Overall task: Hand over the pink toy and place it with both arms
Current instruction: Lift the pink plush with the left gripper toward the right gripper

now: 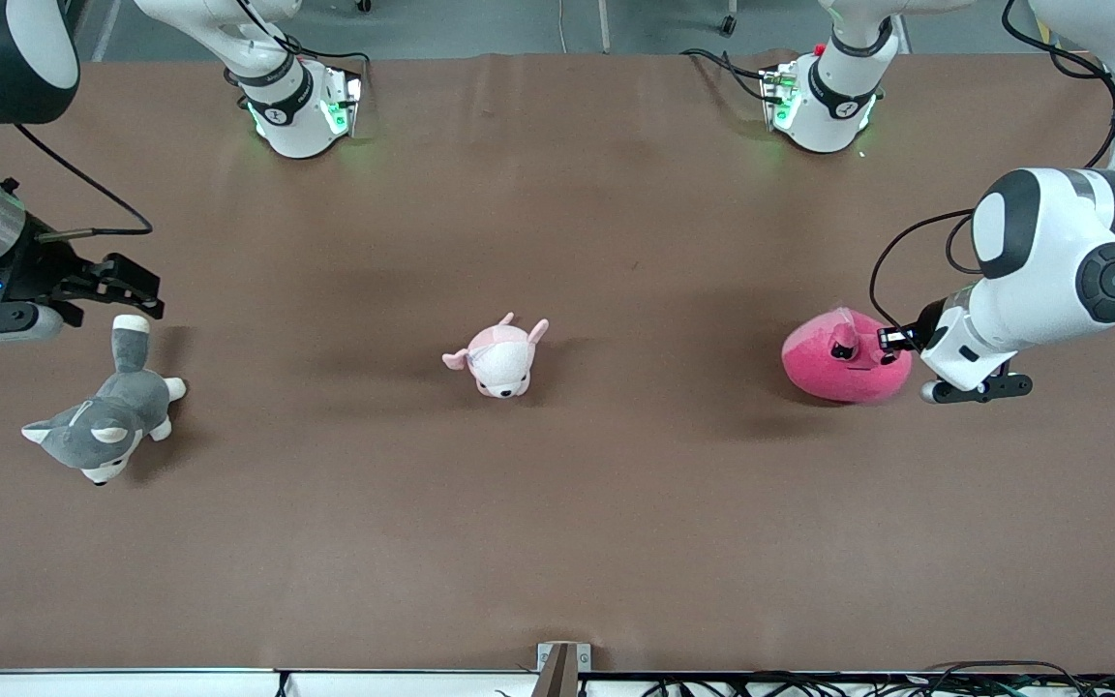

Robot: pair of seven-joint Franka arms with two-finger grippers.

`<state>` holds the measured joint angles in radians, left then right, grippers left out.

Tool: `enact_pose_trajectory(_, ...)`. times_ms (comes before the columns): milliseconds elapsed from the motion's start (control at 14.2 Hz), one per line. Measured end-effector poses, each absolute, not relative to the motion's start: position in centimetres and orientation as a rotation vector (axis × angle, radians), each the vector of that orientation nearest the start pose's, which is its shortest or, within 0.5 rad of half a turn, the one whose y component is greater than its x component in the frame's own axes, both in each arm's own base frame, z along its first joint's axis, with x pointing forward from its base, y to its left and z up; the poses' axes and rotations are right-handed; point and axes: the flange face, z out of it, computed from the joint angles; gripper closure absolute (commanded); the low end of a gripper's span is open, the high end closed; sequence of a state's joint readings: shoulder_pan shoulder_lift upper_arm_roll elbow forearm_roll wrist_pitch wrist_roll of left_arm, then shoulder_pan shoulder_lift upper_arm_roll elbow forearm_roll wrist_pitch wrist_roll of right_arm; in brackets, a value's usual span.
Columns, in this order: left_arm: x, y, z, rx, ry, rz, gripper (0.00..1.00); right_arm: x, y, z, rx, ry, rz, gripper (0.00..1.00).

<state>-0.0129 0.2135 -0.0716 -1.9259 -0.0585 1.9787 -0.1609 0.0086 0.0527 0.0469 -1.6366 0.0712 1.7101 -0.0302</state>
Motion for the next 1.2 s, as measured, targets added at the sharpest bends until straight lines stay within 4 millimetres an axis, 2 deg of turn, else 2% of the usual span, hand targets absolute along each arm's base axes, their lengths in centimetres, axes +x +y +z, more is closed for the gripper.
enact_pose_trajectory(70, 58.5, -6.1, 37.6, -3.175, -0.179, 0.25, 1.0, 57.8, 4.0, 57.6, -3.033, -0.107, -0.018, 0.17)
enact_pose_trajectory(211, 58.6, -8.5, 40.1, -3.178, -0.209, 0.255, 1.0, 57.8, 3.8, 57.7, -2.998, -0.084, -0.012, 0.18)
enact_pose_trajectory(352, 58.6, -11.2, 44.2, -3.197, -0.252, 0.286, 1.0, 57.8, 3.8, 57.7, -2.972, -0.073, -0.007, 0.19)
enact_pose_trajectory(563, 58.2, -15.7, 51.0, -3.262, -0.31, 0.274, 1.0, 57.2, 4.9, 57.3, -2.823, -0.045, 0.085, 0.19)
enact_pose_trajectory(704, 57.5, -19.6, 54.9, -3.318, -0.363, 0.234, 1.0, 57.3, 5.1, 56.7, -2.755, -0.026, 0.12, 0.19)
enact_pose_trajectory(844, 56.2, -24.0, 57.8, -3.363, -0.418, 0.22, 1.0, 57.5, 5.6, 56.4, -2.735, -0.029, 0.131, 0.22)
enact_pose_trajectory(1126, 52.9, -32.9, 61.4, -3.447, -0.463, 0.137, 1.0, 57.5, 6.9, 56.8, -2.711, -0.053, 0.127, 0.25)
enact_pose_trajectory(1196, 52.1, -35.5, 61.9, -3.485, -0.489, 0.088, 1.0, 57.5, 6.9, 56.8, -2.705, -0.052, 0.126, 0.31)
